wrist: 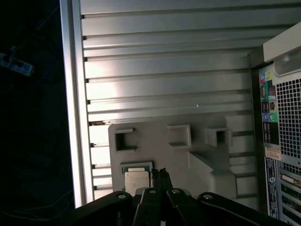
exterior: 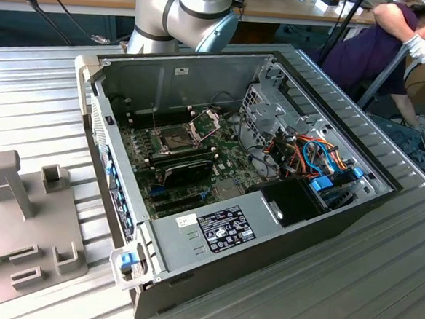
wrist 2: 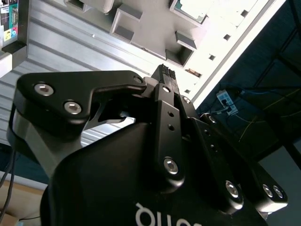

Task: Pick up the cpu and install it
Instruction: 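Reach for the cpu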

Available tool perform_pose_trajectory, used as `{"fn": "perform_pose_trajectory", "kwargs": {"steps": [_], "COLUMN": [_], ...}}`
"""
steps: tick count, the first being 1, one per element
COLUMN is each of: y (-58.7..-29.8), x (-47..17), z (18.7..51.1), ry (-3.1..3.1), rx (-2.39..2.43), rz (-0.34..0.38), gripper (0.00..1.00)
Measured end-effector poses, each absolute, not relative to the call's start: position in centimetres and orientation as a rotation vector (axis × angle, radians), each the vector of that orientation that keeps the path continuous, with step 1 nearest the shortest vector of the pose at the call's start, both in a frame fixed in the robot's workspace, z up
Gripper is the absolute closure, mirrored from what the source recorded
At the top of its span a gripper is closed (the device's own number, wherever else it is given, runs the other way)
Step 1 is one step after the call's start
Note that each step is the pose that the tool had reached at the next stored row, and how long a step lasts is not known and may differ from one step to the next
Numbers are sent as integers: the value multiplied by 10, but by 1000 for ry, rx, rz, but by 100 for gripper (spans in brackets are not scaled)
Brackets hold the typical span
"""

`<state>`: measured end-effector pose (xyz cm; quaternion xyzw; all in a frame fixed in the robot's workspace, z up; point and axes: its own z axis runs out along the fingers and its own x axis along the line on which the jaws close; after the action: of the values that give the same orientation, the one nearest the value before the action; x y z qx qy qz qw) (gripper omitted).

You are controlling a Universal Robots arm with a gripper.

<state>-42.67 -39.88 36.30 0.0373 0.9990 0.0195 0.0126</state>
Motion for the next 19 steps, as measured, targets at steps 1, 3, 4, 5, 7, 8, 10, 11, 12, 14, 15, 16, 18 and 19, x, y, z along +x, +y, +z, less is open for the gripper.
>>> {"fn": "perform_pose_trajectory", "kwargs": {"steps": [1,3,4,5,7,8,10,11,12,14,15,16,18,19], "y": [-399,-399,-399,-399,-399,-399,-399,-399,-399,-399,-399,-399,-399,-400], "x": [-427,-427,-427,-427,-427,-427,-427,-427,-427,-427,-427,-427,-427,-428], "z": [362,361,358,356,352,351,348,347,347,346,344,342,337,336], "ry": [3114,3114,3114,3114,3114,3114,3114,3115,3115,3115,3115,3115,3115,3116], "rx": [116,116,116,116,116,116,116,117,116,116,115,115,116,116], "rz": [60,57,54,53,52,51,43,35,20,-10,-15,-16,-16,-16], "gripper": [89,89,89,89,89,89,89,89,89,89,89,89,89,89]}}
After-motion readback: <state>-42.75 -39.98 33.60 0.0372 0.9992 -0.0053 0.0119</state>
